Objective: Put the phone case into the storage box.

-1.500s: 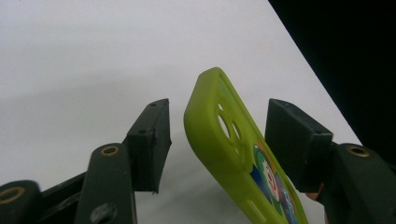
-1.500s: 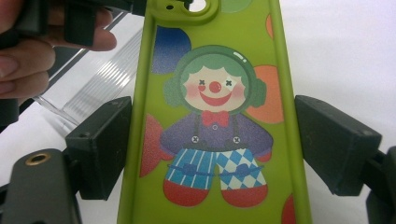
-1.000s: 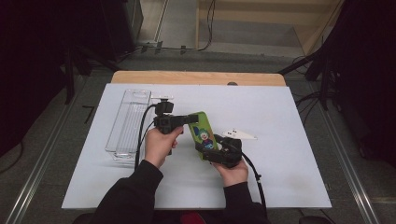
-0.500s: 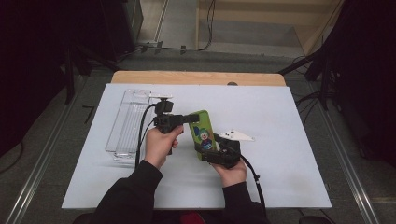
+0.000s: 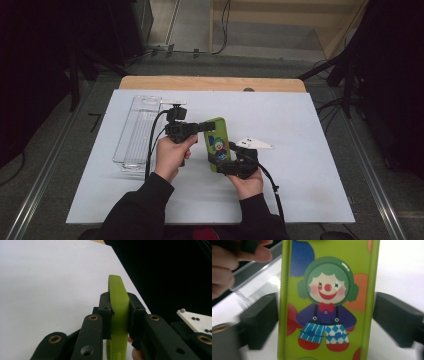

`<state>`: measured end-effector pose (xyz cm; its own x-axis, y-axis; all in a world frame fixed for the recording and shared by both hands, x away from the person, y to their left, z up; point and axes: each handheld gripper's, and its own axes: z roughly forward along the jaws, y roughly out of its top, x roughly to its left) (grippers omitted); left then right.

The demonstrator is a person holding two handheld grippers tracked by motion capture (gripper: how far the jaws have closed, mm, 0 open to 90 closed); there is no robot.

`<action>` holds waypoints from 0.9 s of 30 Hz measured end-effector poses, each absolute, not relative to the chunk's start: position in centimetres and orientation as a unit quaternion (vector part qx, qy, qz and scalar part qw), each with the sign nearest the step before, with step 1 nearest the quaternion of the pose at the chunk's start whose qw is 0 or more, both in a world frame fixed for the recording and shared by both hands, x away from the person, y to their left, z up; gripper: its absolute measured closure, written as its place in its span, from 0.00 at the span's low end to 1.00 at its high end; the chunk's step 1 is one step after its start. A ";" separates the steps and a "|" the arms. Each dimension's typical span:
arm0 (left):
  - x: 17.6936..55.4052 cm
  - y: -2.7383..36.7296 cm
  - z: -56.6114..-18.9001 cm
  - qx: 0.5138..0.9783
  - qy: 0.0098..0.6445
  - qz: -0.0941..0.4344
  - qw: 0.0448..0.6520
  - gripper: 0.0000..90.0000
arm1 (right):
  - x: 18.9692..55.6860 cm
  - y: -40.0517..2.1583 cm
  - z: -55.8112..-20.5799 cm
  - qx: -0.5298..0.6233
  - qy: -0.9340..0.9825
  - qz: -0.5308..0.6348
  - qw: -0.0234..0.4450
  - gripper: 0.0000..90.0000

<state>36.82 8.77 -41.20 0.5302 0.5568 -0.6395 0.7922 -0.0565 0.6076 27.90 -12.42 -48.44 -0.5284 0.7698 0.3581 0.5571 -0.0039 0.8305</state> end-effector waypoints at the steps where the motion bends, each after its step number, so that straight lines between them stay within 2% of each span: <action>1: 36.8 8.8 -41.1 0.718 0.470 -0.113 0.501 0.87 | 28.0 -12.5 -48.3 0.470 0.698 0.531 0.095 0.00; 4: 36.7 8.8 -40.9 0.726 0.463 -0.103 0.498 0.87 | 28.1 -12.7 -47.8 0.453 0.701 0.544 0.087 0.00; 7: 36.5 8.9 -40.7 0.734 0.452 -0.089 0.498 0.87 | 28.1 -12.8 -47.2 0.449 0.709 0.535 0.099 0.00; 13: 36.5 9.6 -40.2 0.739 0.439 -0.069 0.507 0.87 | 29.1 -13.1 -46.5 0.455 0.723 0.518 0.042 0.00; 27: 36.0 11.3 -39.3 0.763 0.397 -0.055 0.508 0.87 | 30.2 -13.1 -44.5 0.405 0.777 0.481 0.010 0.00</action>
<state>36.01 11.26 -39.34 0.6783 0.5496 -0.4876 0.6620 -0.1693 0.7301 30.20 -13.06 -44.54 -0.6714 0.6396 0.3744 0.6203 0.2084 0.7562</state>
